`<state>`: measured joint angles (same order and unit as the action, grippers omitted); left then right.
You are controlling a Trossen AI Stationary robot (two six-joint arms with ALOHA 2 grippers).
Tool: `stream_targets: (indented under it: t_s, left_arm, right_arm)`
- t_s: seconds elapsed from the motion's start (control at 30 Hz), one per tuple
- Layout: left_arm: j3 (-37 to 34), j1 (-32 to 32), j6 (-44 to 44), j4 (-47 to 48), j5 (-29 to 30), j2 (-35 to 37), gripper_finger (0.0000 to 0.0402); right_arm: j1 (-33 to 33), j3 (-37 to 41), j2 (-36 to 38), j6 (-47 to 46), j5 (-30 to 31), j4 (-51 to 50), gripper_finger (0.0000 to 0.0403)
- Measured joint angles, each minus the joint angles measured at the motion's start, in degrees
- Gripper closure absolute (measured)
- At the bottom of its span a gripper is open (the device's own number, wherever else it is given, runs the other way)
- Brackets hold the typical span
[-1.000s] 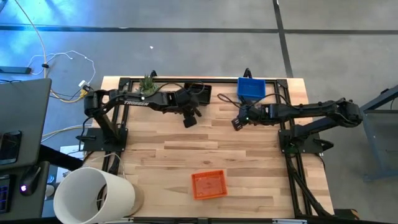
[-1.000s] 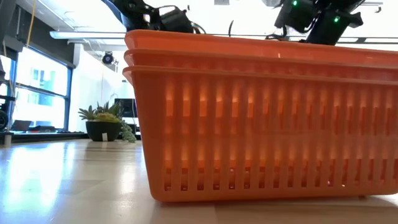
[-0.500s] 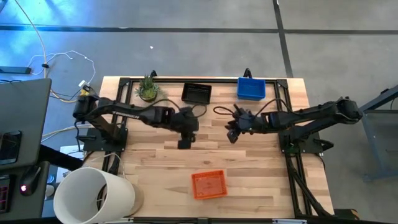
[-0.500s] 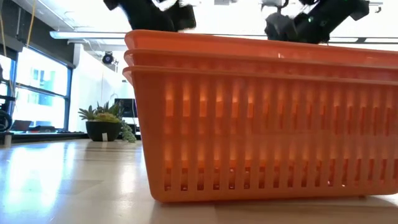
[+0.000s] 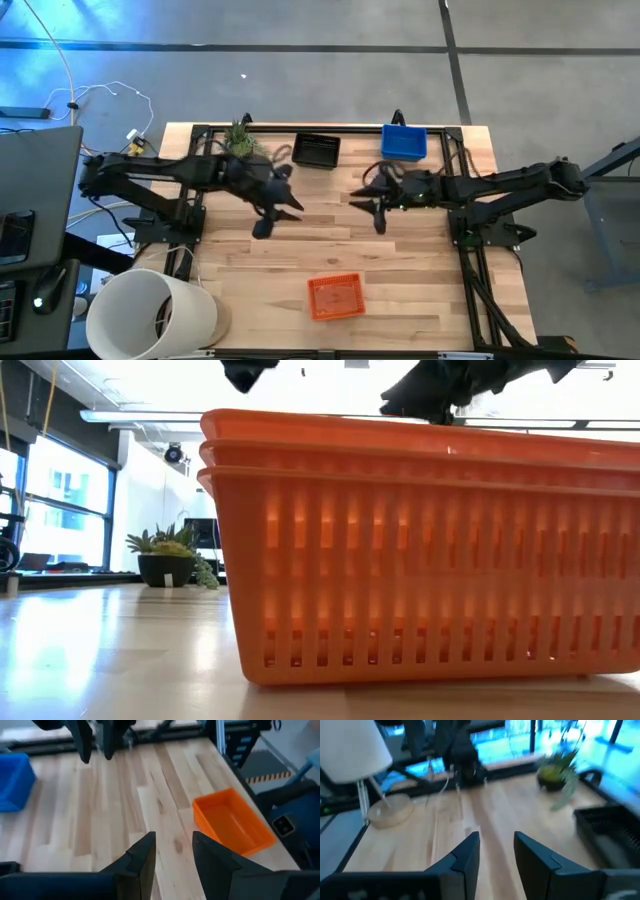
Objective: Stack baskets by color
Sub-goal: Return to Home Position
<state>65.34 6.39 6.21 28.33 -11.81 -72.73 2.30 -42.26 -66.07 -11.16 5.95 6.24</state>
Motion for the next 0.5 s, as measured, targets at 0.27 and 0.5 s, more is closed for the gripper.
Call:
stream_targets:
  t_s: [0.27,0.5]
  left_arm:
    - [-6.5,-0.5,-1.8,-5.3,0.1,9.1,0.0286]
    - [-20.5,0.0,-8.2,-17.1,0.7,18.6,0.0286]
  right_arm:
    - [-2.9,-0.1,12.6,6.1,0.0,-6.9,0.0293]
    - [-3.4,-0.1,24.8,7.5,0.0,-20.4,0.0293]
